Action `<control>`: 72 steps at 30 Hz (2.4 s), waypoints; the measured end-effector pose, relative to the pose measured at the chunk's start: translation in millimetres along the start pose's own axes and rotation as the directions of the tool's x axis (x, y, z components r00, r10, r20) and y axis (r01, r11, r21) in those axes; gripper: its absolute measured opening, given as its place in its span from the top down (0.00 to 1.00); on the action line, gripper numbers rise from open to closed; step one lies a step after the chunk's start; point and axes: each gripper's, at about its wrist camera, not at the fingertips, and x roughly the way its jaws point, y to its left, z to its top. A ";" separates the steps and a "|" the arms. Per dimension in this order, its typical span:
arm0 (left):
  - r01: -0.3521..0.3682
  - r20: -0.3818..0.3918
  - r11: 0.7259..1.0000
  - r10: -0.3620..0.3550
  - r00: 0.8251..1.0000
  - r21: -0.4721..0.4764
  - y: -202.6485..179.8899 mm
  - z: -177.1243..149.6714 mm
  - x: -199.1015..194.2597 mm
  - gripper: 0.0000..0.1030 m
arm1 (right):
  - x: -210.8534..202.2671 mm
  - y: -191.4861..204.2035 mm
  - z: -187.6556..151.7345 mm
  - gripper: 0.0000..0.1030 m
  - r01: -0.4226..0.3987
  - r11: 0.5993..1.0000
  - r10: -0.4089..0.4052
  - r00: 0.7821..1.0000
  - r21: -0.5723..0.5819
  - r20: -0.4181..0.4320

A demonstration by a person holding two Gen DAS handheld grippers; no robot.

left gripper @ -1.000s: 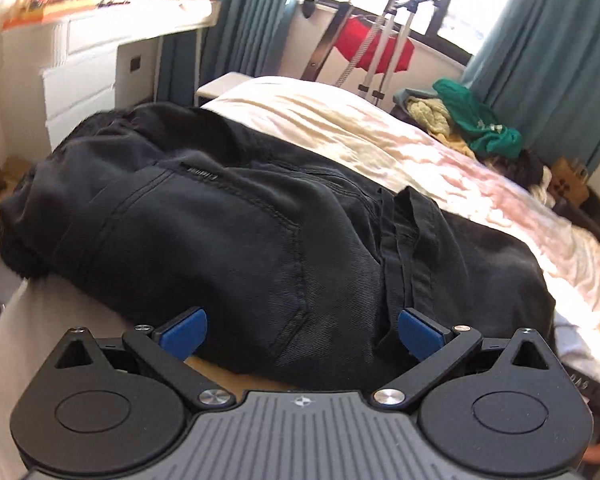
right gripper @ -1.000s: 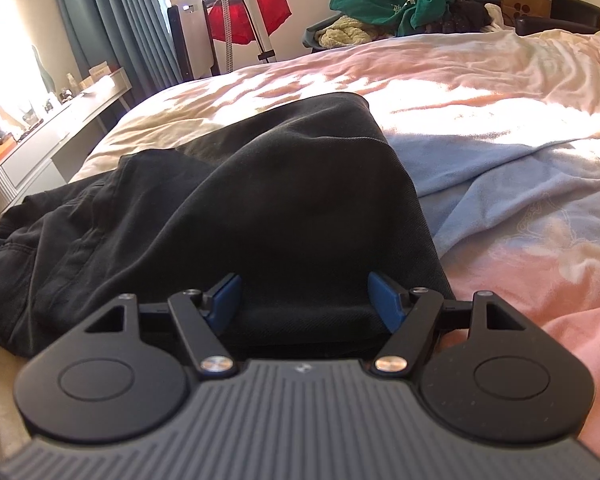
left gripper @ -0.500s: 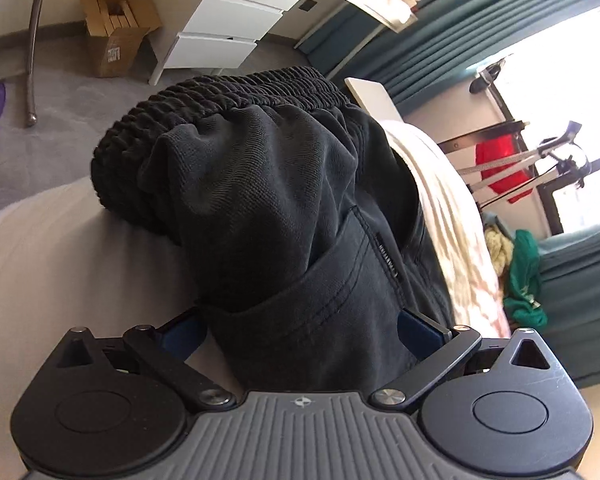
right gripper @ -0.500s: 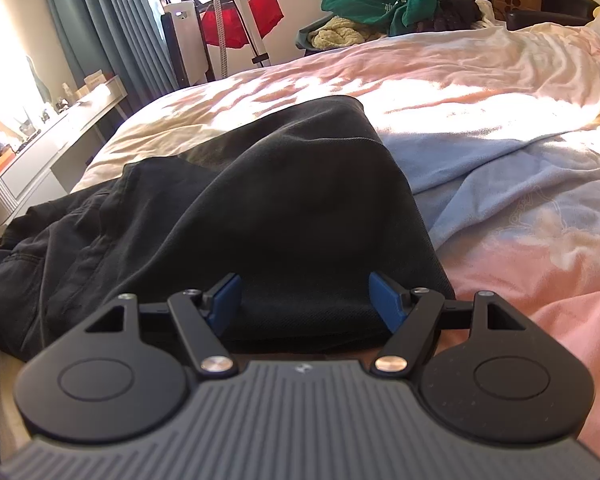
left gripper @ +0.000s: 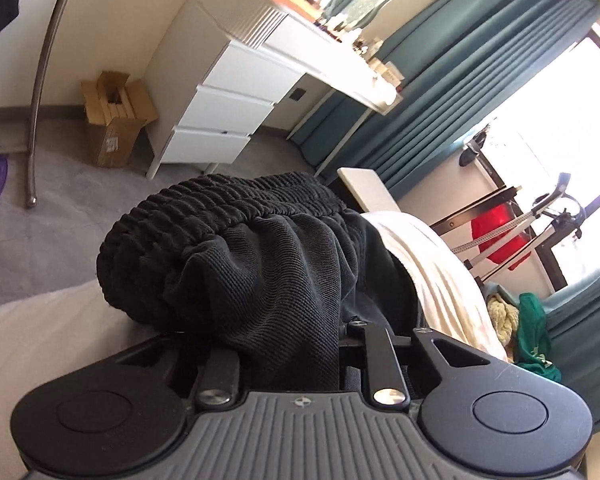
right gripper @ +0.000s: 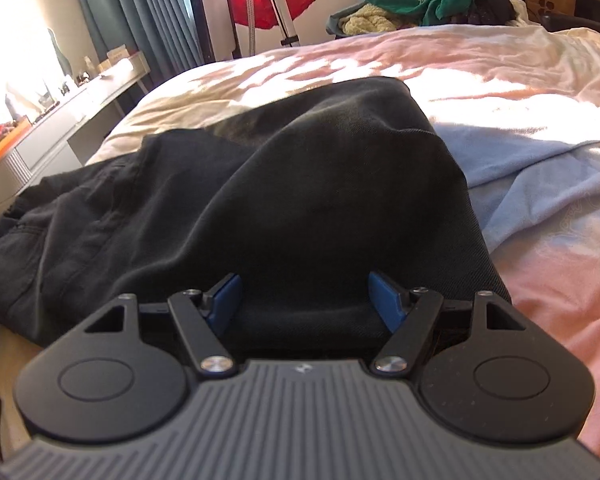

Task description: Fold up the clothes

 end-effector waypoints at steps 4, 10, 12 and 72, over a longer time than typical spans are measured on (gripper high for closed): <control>0.031 0.072 0.995 -0.038 0.997 0.098 -26.5 -6.6 -19.1 0.83 | -1.5 0.2 2.4 0.30 0.005 1.000 -0.005 1.000 0.013 -0.001; 0.007 0.217 0.945 -0.082 0.973 0.327 -96.9 -34.8 -57.6 0.83 | -13.8 -17.5 9.1 0.30 -0.041 0.992 0.039 0.999 0.117 0.015; -0.003 0.263 0.920 -0.110 0.958 0.393 -127.3 -50.0 -71.9 0.83 | -20.4 -28.8 12.0 0.30 -0.054 0.982 0.049 0.998 0.181 0.032; 0.163 -0.131 0.690 -0.099 0.986 0.705 -182.5 -195.5 10.9 0.15 | -14.4 -117.2 28.7 0.50 -0.310 0.723 0.210 0.950 0.617 0.231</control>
